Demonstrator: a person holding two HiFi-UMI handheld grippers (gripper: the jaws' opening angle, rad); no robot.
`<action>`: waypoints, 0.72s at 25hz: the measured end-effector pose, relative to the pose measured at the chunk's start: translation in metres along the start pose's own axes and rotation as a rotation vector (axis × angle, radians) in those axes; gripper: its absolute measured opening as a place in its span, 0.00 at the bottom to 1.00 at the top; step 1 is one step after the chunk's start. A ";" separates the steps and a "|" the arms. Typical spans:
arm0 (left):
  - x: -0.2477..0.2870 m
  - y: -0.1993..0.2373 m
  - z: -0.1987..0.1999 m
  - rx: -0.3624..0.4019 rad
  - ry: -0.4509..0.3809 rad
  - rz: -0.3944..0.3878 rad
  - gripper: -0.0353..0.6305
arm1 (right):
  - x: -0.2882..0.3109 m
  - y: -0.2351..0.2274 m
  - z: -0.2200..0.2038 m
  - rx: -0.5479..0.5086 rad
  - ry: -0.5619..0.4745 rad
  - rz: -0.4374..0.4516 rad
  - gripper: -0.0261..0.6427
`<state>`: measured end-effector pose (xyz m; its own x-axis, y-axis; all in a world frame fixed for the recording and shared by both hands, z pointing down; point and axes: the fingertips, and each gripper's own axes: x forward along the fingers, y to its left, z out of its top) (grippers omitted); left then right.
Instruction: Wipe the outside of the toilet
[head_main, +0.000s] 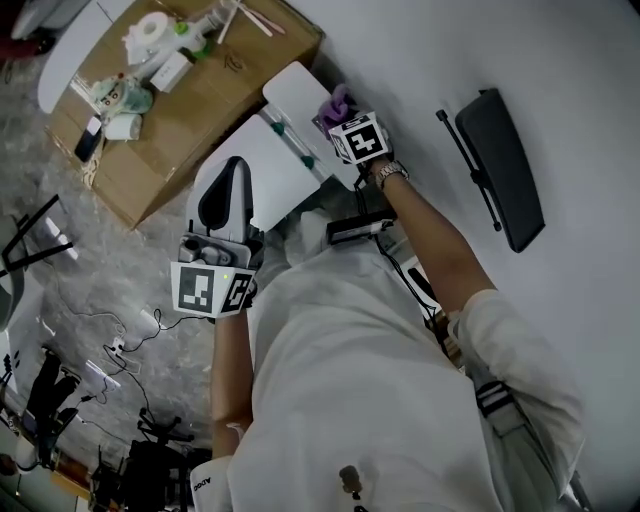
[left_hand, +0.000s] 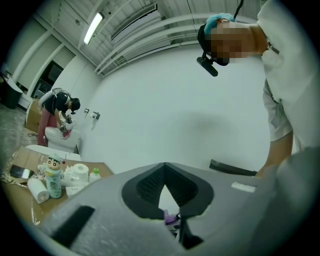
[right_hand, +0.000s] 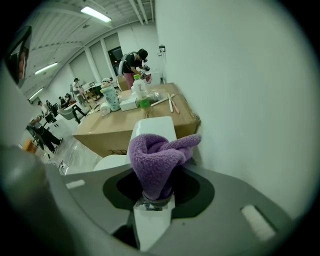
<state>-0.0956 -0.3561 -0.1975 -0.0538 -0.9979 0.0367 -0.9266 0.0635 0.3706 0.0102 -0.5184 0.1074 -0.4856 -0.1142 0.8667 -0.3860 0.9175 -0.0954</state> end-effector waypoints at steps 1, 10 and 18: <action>-0.002 0.002 -0.001 -0.002 -0.001 0.007 0.06 | 0.002 0.001 0.002 -0.008 0.001 -0.001 0.26; -0.013 0.015 -0.002 -0.012 -0.016 0.074 0.06 | 0.017 0.005 0.025 -0.031 -0.003 0.012 0.26; -0.022 0.024 0.003 -0.007 -0.036 0.132 0.06 | 0.041 0.021 0.043 -0.111 0.027 0.044 0.26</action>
<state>-0.1173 -0.3327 -0.1921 -0.1885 -0.9807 0.0522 -0.9081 0.1943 0.3710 -0.0517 -0.5201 0.1193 -0.4786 -0.0642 0.8757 -0.2748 0.9582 -0.0799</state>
